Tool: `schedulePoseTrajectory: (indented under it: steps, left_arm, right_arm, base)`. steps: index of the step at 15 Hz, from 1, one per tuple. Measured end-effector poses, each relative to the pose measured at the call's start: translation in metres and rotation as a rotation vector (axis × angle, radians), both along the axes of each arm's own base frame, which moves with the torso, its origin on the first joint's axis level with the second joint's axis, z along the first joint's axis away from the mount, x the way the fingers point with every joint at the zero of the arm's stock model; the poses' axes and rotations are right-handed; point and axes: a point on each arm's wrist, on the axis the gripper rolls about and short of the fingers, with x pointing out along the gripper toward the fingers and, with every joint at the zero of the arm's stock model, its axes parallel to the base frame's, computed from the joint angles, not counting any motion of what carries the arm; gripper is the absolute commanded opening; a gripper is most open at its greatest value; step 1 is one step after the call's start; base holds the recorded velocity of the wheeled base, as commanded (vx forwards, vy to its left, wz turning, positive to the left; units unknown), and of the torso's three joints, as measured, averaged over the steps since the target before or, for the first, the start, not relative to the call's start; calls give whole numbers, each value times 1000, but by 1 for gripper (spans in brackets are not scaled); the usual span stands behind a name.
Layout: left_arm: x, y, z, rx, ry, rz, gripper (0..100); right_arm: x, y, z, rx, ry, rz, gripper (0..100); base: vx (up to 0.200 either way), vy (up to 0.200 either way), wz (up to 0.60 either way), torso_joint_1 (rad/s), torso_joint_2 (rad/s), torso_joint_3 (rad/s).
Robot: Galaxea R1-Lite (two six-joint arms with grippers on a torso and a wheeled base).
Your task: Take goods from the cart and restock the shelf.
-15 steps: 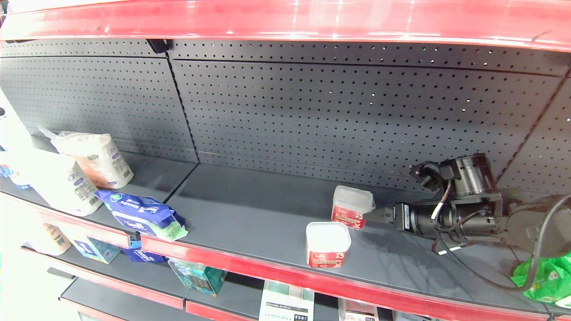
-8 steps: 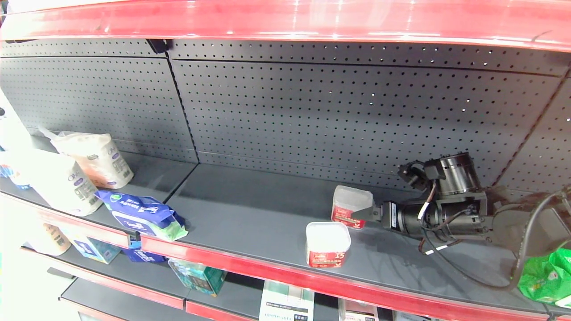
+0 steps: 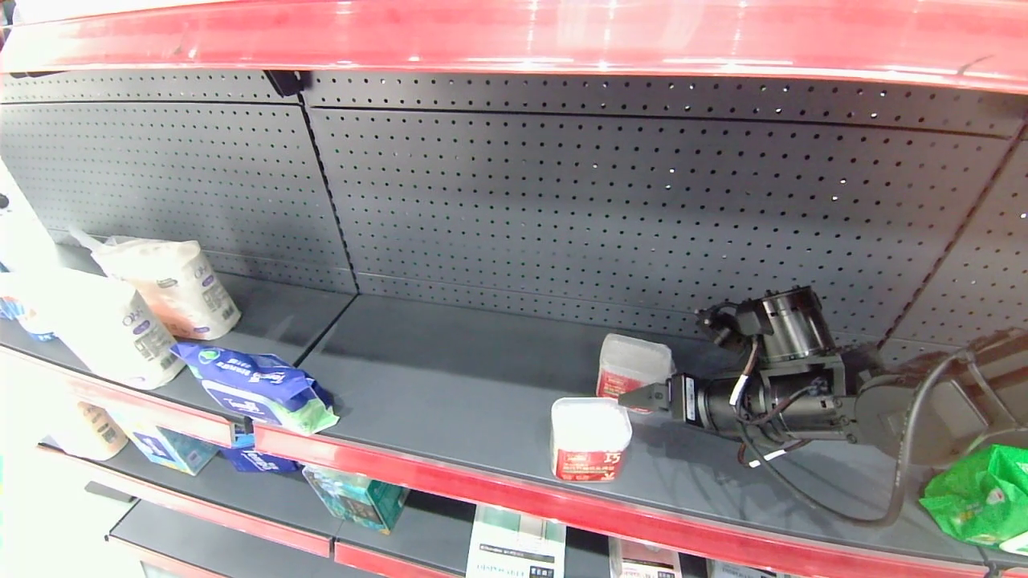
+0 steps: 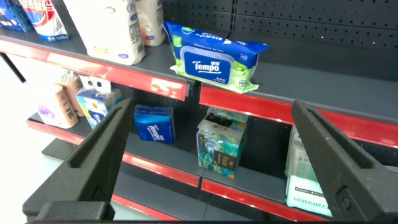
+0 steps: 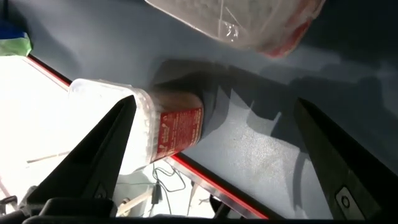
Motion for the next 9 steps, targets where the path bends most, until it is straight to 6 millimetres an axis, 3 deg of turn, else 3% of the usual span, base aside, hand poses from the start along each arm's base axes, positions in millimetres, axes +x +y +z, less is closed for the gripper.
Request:
schedulePoseTrajectory:
  steps: [9]
  left_arm:
    - [0, 0, 0, 0, 0, 0, 100]
  right_arm:
    - [2, -2, 7, 9, -25, -10, 100]
  base:
    - [0, 0, 0, 0, 0, 0]
